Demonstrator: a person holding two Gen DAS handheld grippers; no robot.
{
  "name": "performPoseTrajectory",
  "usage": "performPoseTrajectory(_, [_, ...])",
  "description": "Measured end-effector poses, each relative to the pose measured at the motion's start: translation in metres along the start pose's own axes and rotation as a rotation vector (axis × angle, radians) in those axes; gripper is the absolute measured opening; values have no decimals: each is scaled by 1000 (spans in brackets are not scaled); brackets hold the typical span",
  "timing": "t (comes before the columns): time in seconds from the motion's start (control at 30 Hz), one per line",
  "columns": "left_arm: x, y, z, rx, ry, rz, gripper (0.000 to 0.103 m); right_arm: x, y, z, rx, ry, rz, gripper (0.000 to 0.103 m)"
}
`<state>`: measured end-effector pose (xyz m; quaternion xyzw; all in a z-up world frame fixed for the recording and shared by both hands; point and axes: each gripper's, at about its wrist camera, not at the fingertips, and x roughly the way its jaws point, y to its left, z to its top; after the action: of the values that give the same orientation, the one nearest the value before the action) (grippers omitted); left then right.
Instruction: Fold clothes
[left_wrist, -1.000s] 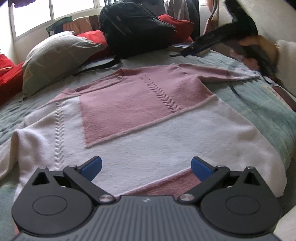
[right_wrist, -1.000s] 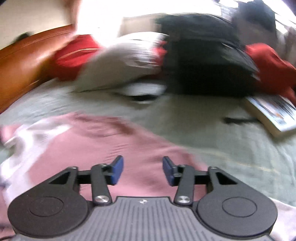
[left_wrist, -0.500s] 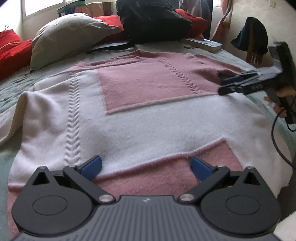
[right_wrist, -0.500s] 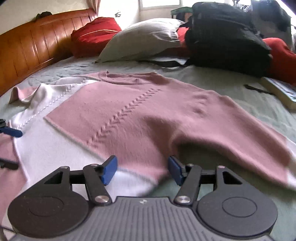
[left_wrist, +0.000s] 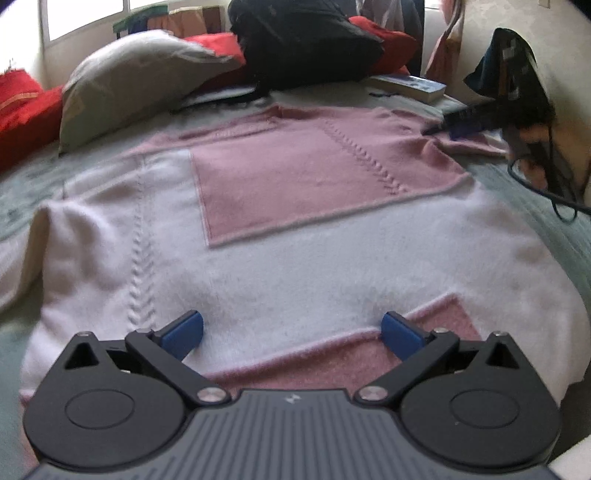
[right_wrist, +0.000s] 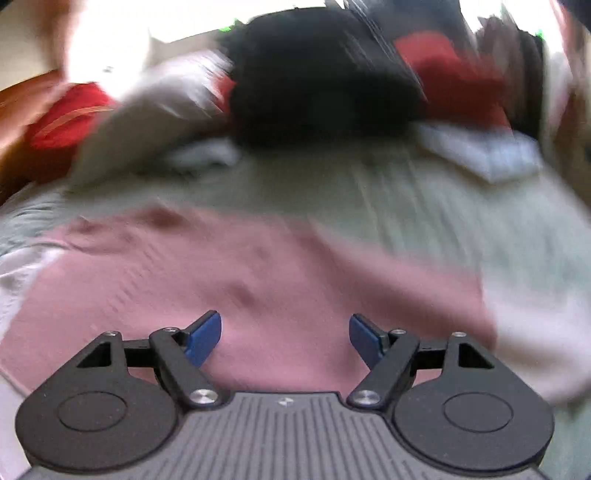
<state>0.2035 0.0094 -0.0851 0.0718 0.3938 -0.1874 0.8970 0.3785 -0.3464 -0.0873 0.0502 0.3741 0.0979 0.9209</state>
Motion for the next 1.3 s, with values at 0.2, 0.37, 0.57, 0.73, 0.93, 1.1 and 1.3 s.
performPoseTrajectory(0.2, [-1,1,5,-3,15,-4,102,-41,-38,-2,136,-43,121,82])
performPoseTrajectory(0.37, [-10,-14,22,16,-19,-10,102,-21,-50,52,209,-33,237,90])
performPoseTrajectory(0.57, [-9,-30,32,71,-23,3,102,34,-34,92,245,74,358,103])
performPoseTrajectory(0.73, [1,-31,27,77,23,20,102,51,-76,77,318,120,311,102])
performPoseTrajectory(0.93, [9,-34,26,71,40,3,102,0,-182,48,501,-8,125,103])
performPoseTrajectory(1.1, [8,-44,27,84,34,-20,102,-28,-201,44,534,-25,-55,103])
performPoseTrajectory(1.3, [9,-53,30,109,37,-12,102,-9,-144,43,270,85,-159,103])
